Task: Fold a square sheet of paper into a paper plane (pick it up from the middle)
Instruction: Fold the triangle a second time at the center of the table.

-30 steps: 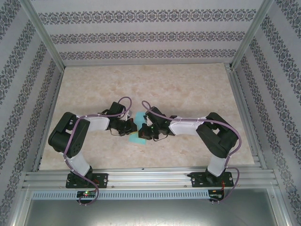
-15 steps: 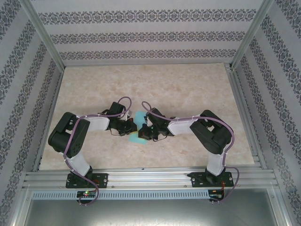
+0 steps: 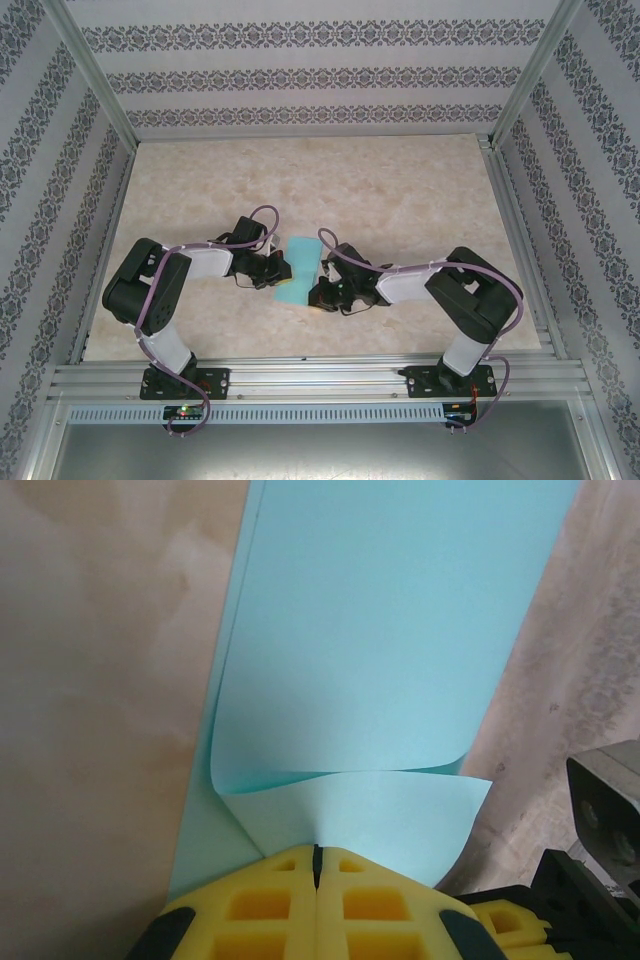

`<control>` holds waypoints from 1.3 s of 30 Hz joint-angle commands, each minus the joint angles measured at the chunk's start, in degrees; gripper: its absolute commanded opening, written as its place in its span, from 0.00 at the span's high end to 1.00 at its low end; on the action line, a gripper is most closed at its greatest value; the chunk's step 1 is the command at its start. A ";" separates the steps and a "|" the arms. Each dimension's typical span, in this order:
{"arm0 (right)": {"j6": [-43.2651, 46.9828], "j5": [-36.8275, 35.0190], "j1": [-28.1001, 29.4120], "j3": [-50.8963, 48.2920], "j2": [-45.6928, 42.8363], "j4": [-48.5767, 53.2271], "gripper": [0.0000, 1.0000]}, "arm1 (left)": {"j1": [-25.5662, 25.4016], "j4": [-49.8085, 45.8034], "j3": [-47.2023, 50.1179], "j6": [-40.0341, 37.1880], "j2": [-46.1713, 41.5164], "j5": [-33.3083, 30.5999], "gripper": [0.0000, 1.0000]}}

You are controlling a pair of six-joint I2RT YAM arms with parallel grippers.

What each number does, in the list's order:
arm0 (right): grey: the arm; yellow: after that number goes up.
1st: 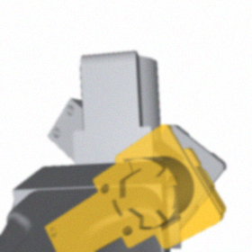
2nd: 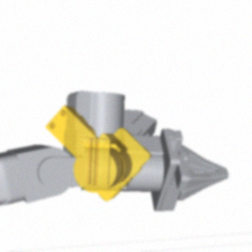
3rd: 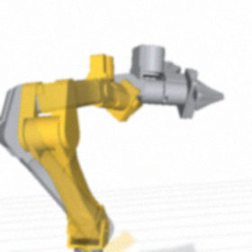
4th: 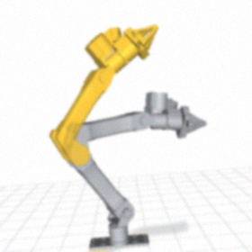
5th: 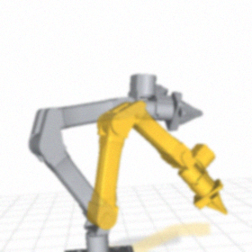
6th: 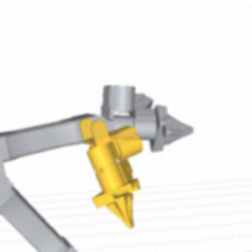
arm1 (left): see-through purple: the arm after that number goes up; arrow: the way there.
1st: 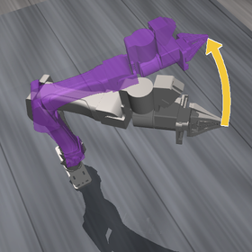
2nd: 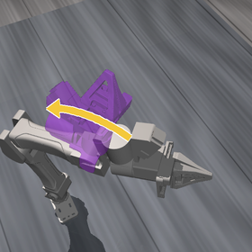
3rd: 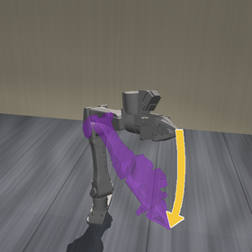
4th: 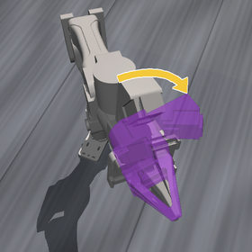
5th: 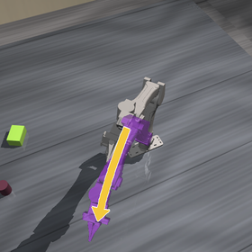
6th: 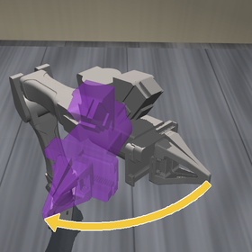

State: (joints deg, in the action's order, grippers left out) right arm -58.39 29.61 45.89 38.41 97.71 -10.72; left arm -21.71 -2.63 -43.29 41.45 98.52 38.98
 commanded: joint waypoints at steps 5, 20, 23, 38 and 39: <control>0.83 -3.27 0.57 4.53 -3.48 8.88 0.93 | 0.07 -2.01 1.90 -0.04 1.06 -5.84 0.98; -2.80 -3.79 0.54 8.40 3.85 3.20 0.92 | 0.00 -1.63 3.06 0.06 -0.60 -4.96 0.97; -2.89 -2.97 0.69 7.99 6.20 2.50 0.93 | 0.01 -1.86 2.66 -0.12 -0.58 -4.38 0.97; -0.24 -4.55 1.15 5.93 7.09 7.59 0.96 | -1.89 -4.29 -1.40 -1.64 -8.86 -1.36 0.82; -0.13 -4.57 1.14 6.21 7.11 7.83 0.96 | -2.34 -5.01 -1.68 -1.71 -9.12 -1.68 0.82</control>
State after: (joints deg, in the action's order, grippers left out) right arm -59.83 26.87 46.02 45.32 103.22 -10.28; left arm -22.50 -4.91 -42.87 40.88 91.46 37.04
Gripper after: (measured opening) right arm 0.042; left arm 0.178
